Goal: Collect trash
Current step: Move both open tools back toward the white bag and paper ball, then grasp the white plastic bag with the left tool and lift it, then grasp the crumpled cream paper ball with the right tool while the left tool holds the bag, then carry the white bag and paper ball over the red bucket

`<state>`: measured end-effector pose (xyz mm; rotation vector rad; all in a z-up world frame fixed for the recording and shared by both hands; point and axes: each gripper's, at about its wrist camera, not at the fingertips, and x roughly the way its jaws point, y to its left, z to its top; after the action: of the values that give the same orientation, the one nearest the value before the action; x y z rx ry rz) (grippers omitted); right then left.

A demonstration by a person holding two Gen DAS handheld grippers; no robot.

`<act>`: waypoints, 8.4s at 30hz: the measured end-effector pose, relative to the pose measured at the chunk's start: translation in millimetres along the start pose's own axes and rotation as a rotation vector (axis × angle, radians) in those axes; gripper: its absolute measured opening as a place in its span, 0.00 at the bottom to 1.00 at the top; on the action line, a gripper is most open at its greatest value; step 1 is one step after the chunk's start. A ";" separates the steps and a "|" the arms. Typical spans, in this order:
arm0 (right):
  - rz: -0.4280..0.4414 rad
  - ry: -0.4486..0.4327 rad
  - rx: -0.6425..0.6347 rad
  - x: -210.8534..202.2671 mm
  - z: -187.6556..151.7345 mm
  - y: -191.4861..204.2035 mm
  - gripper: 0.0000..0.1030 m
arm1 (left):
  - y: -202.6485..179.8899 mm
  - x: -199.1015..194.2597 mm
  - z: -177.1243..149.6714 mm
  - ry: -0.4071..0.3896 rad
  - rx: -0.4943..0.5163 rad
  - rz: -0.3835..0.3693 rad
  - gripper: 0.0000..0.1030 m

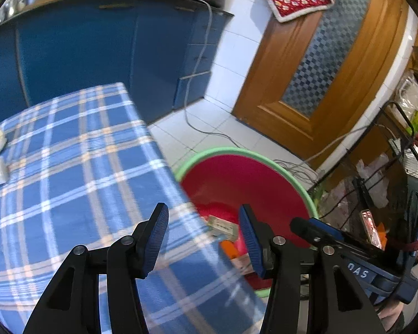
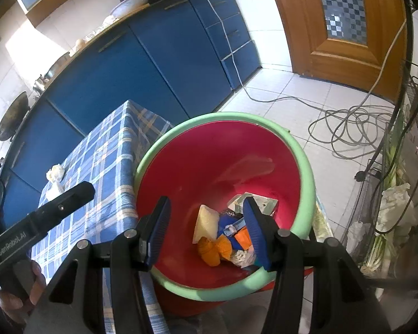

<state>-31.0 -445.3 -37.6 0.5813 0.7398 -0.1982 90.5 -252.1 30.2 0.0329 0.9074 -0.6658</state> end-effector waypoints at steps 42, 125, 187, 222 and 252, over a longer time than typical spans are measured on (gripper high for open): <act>0.096 0.085 -0.148 36.4 -13.4 102.5 0.60 | 270.0 -41.4 28.7 -0.023 -0.430 0.405 0.59; 0.205 0.058 -0.582 150.6 -11.4 395.6 0.72 | 387.4 -174.4 -23.7 -0.160 -0.419 0.731 0.50; 0.291 0.020 -0.597 84.7 -14.9 367.5 0.52 | 288.7 -185.0 -18.8 -0.247 -0.355 0.571 0.50; 0.144 -0.113 -0.370 -37.2 -9.5 184.9 0.53 | 108.9 -147.0 -15.0 -0.226 -0.166 0.291 0.50; -0.038 -0.091 -0.139 -6.0 9.2 39.7 0.55 | 11.0 -40.8 6.8 -0.102 -0.002 0.184 0.50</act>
<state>-15.4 -417.9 -11.1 0.4240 0.6715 -0.2056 83.8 -224.1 61.8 0.0789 0.7965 -0.4908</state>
